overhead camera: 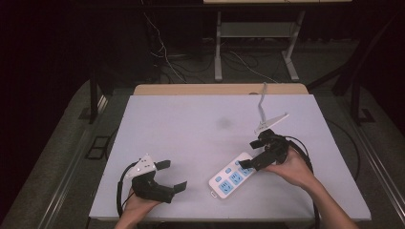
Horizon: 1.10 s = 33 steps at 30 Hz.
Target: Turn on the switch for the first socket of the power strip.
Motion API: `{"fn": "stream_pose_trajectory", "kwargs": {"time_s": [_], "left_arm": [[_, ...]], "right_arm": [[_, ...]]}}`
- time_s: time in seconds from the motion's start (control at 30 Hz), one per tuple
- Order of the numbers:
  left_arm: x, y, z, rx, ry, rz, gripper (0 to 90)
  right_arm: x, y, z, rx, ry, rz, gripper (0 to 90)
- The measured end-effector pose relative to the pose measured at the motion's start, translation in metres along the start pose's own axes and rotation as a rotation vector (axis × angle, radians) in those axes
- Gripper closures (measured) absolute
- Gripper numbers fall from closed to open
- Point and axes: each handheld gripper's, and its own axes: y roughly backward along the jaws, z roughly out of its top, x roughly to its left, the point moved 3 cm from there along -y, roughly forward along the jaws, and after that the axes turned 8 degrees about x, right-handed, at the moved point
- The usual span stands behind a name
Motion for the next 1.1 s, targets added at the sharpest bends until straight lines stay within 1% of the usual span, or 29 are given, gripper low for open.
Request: {"fn": "stream_pose_trajectory", "kwargs": {"time_s": [0.03, 0.07, 0.1, 0.17, 0.2, 0.23, 0.3, 0.37, 0.4, 0.43, 0.47, 0.5, 0.53, 0.67, 0.7, 0.77, 1.03, 1.1], "left_arm": [[0.000, 0.001, 0.000, -0.007, -0.002, 0.003, 0.1], [-0.001, 0.001, 0.001, -0.013, -0.004, 0.006, 0.1], [0.000, 0.002, 0.001, -0.017, -0.005, 0.006, 0.7], [0.000, 0.002, 0.000, -0.014, -0.003, 0.004, 0.7], [0.000, 0.002, 0.000, -0.011, -0.004, 0.004, 0.7], [0.000, 0.002, 0.000, -0.011, -0.002, 0.004, 0.5], [0.001, 0.002, 0.000, -0.013, 0.001, 0.003, 0.6], [0.000, 0.001, 0.000, -0.009, 0.000, 0.000, 0.4], [0.000, 0.001, 0.000, -0.007, 0.000, -0.001, 0.4], [0.000, 0.001, 0.000, -0.004, -0.002, -0.001, 0.3], [0.000, 0.001, 0.000, -0.002, -0.004, -0.001, 0.3], [0.000, 0.001, 0.000, -0.001, -0.004, -0.001, 0.3], [0.000, 0.001, 0.000, -0.001, -0.003, -0.002, 0.3], [0.000, 0.000, 0.000, -0.002, -0.001, -0.002, 0.2], [0.000, 0.001, 0.000, -0.002, -0.001, -0.002, 0.2], [0.001, 0.001, 0.000, -0.002, -0.001, -0.002, 0.2], [0.001, 0.000, 0.000, 0.000, -0.003, -0.002, 0.2], [0.000, 0.000, 0.000, 0.000, -0.003, -0.003, 0.2]], "right_arm": [[-0.001, 0.000, 0.001, -0.012, 0.000, 0.005, 14.9], [-0.001, 0.000, 0.001, -0.012, 0.000, 0.005, 14.9], [-0.002, 0.000, 0.001, -0.008, -0.002, 0.001, 20.7], [-0.003, 0.000, 0.001, -0.007, 0.005, -0.004, 27.7], [-0.003, 0.000, 0.001, -0.007, 0.005, -0.004, 27.7], [-0.003, 0.000, 0.001, -0.011, 0.010, -0.012, 35.2], [-0.004, 0.001, 0.001, -0.014, 0.015, -0.022, 42.0], [-0.004, 0.000, 0.000, -0.010, 0.024, -0.025, 50.8], [-0.004, 0.000, 0.000, -0.010, 0.024, -0.025, 50.8], [-0.004, -0.001, 0.000, -0.001, 0.033, -0.015, 59.9], [-0.004, -0.001, 0.000, -0.001, 0.033, -0.015, 59.9], [-0.004, -0.002, 0.000, 0.007, 0.042, -0.007, 68.8], [-0.004, -0.003, 0.000, 0.010, 0.043, 0.001, 73.6], [-0.005, -0.007, 0.001, 0.023, 0.061, 0.022, 86.5], [-0.005, -0.008, 0.001, 0.026, 0.064, 0.024, 88.4], [-0.005, -0.010, 0.002, 0.031, 0.064, 0.024, 89.3], [-0.008, -0.018, 0.003, 0.043, 0.067, 0.021, 89.3], [-0.009, -0.021, 0.004, 0.053, 0.069, 0.023, 89.3]]}}
